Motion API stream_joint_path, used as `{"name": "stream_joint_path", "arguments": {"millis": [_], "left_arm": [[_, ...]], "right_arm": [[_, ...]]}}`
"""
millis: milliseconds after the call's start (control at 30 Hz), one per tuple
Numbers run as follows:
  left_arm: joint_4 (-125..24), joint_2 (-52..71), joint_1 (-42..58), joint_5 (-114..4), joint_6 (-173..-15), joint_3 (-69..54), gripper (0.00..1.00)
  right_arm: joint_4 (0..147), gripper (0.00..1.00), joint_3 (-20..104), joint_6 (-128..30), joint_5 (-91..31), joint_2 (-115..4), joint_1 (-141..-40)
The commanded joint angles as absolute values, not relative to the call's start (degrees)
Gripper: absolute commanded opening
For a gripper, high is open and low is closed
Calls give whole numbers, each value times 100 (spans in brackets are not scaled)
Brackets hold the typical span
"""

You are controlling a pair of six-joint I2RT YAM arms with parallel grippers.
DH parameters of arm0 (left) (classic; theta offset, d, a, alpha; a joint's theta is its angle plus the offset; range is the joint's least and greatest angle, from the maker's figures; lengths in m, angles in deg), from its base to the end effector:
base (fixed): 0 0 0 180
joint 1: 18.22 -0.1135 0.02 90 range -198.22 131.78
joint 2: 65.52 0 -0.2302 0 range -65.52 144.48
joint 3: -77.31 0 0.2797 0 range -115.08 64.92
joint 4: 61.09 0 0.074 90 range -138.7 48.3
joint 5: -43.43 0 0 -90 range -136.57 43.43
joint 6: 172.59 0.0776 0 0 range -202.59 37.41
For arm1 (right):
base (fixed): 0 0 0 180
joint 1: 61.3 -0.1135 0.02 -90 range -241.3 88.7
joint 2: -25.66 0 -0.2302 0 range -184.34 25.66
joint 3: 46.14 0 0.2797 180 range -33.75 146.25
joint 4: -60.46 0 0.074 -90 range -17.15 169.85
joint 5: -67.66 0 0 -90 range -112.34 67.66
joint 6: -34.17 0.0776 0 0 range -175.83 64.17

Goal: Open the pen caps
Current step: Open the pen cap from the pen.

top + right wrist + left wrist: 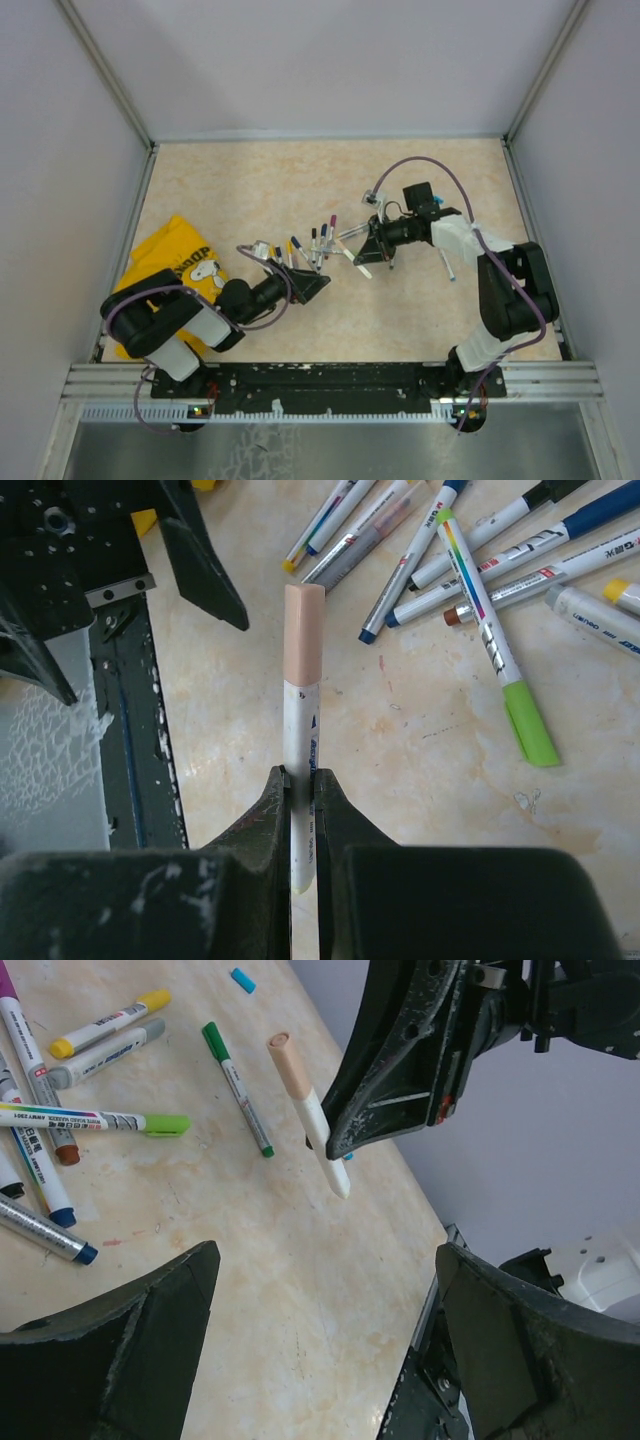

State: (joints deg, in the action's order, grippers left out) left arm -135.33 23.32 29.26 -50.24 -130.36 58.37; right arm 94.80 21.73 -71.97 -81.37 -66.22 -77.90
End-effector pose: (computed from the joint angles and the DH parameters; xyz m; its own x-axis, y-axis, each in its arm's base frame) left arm 0.1737 -0.1968 0.0924 -0.5422 -0.5021 -0.6738 0.5612 0.3804 -0.7351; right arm 0.3095 0.1617 0.1328 -0.6229 -0.3350 -0.7070 -0.7822 0.2826 0.5553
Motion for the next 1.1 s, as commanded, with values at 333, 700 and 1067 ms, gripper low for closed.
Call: {"name": "stream_joint_path", "arguments": {"millis": [333, 700, 1067], "left_arm": [[-14301, 3852, 2921, -3854, -13573, 4395, 90], [-14077, 3937, 2923, -4048, -13548, 3967, 61], [-14236, 4164, 2924, -4821, -13817, 3749, 9]], "right_arm": [[9418, 0, 2165, -7346, -8584, -6579, -7983], [9534, 0, 2206, -7442, -8628, -6569, -8035], [9569, 0, 2222, -7467, -8607, -6568, -8048]]}}
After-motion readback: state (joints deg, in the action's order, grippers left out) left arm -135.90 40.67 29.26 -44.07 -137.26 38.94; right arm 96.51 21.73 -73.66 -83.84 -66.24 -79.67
